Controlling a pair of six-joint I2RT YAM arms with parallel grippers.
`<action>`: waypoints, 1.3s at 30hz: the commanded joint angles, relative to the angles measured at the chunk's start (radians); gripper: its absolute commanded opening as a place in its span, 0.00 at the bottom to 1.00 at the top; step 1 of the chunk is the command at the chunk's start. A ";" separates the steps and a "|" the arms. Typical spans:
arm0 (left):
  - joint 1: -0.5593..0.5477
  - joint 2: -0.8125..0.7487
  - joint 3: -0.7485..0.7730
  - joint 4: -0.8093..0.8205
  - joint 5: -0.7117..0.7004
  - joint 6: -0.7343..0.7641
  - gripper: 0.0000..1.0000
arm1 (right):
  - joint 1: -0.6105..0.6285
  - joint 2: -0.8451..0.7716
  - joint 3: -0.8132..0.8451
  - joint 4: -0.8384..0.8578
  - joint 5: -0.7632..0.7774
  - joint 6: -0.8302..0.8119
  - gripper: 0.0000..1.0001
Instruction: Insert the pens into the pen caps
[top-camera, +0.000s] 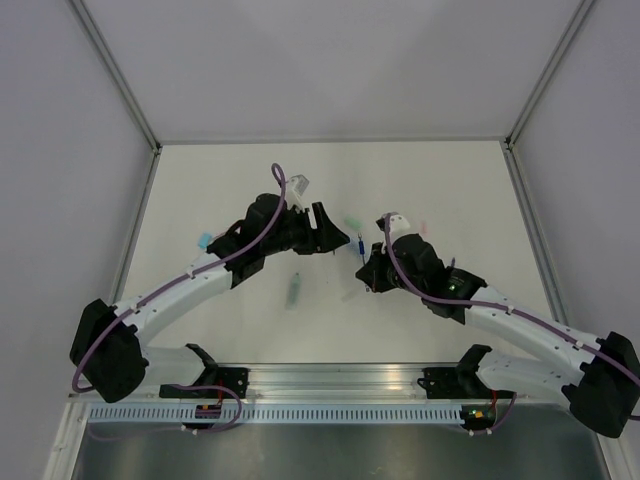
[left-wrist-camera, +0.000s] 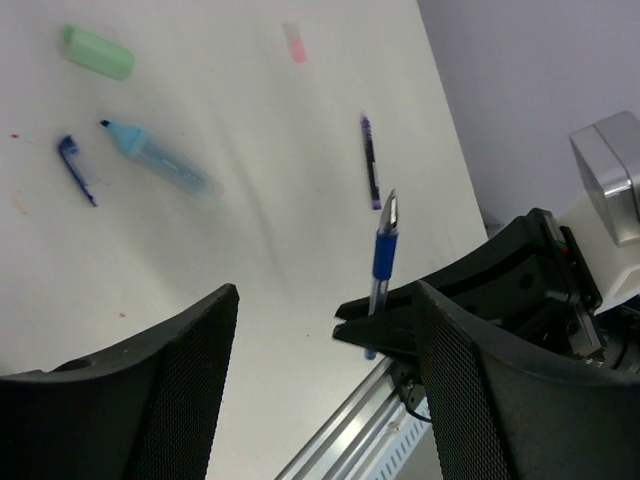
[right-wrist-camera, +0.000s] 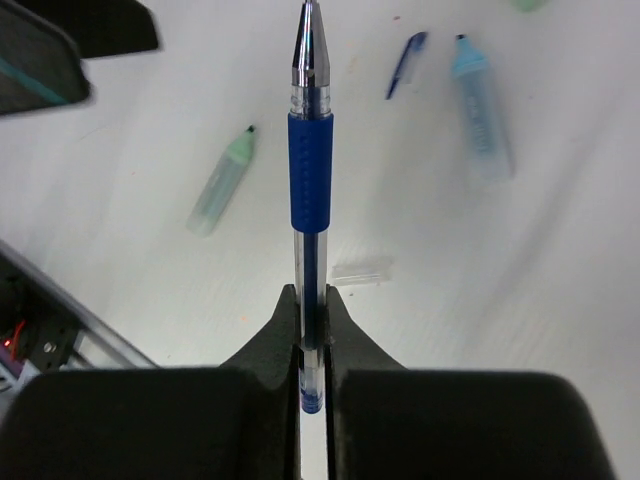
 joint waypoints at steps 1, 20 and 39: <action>0.019 0.019 0.111 -0.204 -0.142 0.125 0.75 | -0.026 -0.030 0.043 -0.068 0.181 0.019 0.00; 0.007 0.763 0.805 -0.692 -0.379 0.280 0.55 | -0.121 -0.257 -0.020 -0.055 0.205 -0.019 0.00; -0.012 0.975 0.951 -0.786 -0.416 0.287 0.49 | -0.120 -0.288 -0.020 -0.059 0.192 -0.034 0.00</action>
